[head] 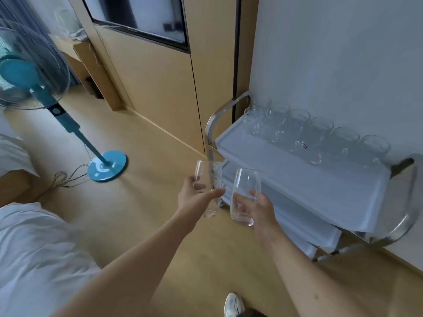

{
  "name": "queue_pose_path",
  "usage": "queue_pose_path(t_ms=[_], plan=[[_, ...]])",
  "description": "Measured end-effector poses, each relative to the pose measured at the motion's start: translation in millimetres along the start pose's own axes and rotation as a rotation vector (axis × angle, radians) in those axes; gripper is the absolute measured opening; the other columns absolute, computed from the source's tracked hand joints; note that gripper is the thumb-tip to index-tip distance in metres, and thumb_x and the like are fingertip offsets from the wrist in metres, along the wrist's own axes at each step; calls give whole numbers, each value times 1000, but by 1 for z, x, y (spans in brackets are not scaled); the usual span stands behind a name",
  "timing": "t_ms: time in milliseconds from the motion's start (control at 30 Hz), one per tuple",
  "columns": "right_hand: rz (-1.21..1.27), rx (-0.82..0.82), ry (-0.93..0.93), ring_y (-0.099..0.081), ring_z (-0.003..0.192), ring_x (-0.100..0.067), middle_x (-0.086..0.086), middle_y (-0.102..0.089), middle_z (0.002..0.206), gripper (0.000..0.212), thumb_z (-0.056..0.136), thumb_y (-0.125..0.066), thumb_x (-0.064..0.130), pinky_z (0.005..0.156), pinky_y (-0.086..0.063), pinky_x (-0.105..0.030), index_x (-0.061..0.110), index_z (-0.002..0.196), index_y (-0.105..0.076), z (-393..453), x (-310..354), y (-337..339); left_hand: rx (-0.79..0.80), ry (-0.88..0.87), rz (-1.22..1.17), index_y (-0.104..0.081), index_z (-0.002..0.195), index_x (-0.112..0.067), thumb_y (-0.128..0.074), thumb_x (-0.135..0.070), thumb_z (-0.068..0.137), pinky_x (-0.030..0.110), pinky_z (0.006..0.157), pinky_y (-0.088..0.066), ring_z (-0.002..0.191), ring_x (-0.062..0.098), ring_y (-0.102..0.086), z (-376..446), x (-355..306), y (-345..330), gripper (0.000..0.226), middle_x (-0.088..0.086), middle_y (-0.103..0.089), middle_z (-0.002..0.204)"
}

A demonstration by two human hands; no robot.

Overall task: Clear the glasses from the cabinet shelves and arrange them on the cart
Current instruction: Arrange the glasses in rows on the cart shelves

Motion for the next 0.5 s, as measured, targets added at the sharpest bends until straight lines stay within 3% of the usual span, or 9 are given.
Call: queue_pose_path(t_ms=[200, 367, 500], plan=[[59, -82, -66, -70, 97, -21, -9, -67, 113, 100, 54, -94, 43, 49, -53, -22, 18, 138, -46, 38, -4, 0, 74, 38, 52, -47, 125, -31, -94, -49, 50, 25, 65, -49, 92, 7, -68, 59, -3, -19, 90, -8, -63, 110], [70, -183, -98, -73, 86, -11, -2, -67, 111, 80, 68, -92, 35, 49, -52, -16, 21, 133, -48, 75, -19, -5, 168, 65, 108, -46, 120, -32, -91, -54, 50, 25, 65, -48, 96, 7, -65, 111, 10, -37, 86, -9, -63, 110], [83, -301, -151, -74, 89, -17, -2, -70, 108, 76, 65, -94, 33, 64, -62, -35, 23, 129, -52, 97, -40, -17, 262, 80, 168, -47, 114, -35, -93, -50, 51, 22, 63, -52, 88, -3, -66, 154, 24, -40, 80, -12, -63, 109]])
Point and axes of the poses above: each hand's wrist, its own z-axis towards the middle knuckle, its own y-axis out of the back of the hand, x = y × z, the point moved 7 cm from there along z, towards the middle knuckle
